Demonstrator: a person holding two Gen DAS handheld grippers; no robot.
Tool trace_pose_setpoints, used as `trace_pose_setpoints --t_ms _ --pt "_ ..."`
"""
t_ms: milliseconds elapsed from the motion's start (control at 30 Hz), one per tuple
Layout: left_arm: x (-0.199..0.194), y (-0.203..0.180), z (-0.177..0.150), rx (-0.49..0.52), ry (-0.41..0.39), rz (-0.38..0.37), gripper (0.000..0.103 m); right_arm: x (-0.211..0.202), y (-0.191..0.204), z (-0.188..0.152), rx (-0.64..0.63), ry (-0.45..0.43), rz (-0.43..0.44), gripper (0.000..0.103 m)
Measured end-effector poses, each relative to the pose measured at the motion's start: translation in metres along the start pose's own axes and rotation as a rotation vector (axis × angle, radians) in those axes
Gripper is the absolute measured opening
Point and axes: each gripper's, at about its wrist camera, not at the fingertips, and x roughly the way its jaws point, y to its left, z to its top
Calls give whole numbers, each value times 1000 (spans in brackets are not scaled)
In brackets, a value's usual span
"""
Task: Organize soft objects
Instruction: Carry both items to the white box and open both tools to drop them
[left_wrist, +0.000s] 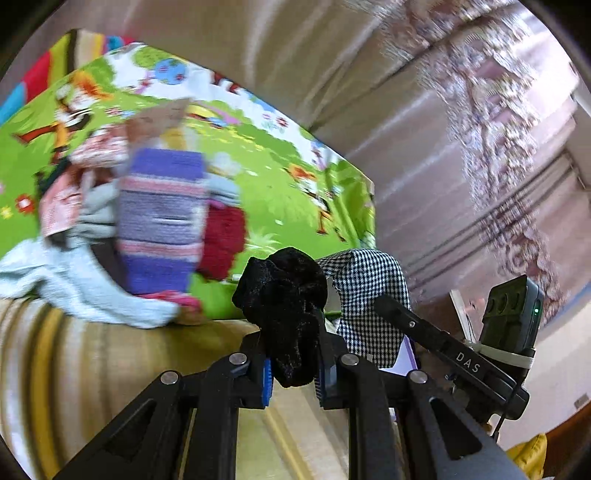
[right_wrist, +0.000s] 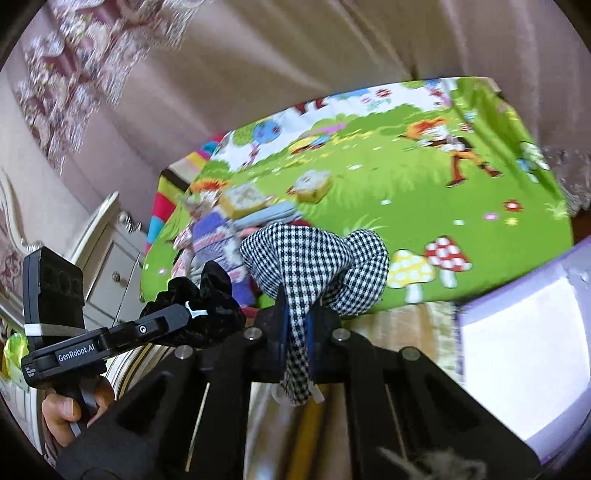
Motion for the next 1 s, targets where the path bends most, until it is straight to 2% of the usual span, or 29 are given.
trace_pose_setpoints --t_ms 267,500,767,800,900,933,967,1000 --pt "41 -70 -9 117 90 -57 17 -48 -58 -3 97 -79 -70 11" --pt "84 -115 -21 184 185 -88 17 -87 -107 -10 160 -142 -223 11" --pt "122 -152 -31 267 258 -85 18 -100 -150 -21 203 -131 -367 11" --pt "127 -156 -32 275 269 -81 20 -101 -155 -22 208 -126 -384 11" --pt "138 -163 -36 293 297 -87 38 -104 -164 -24 218 -122 -427 11" --pt "139 -164 -36 295 299 -90 47 -104 -166 -24 219 -118 -433 12" --pt "140 -166 -37 298 301 -89 55 -105 -168 -24 221 -115 -438 15" --pt "140 -167 -37 301 300 -88 58 -105 -170 -24 223 -110 -446 19"
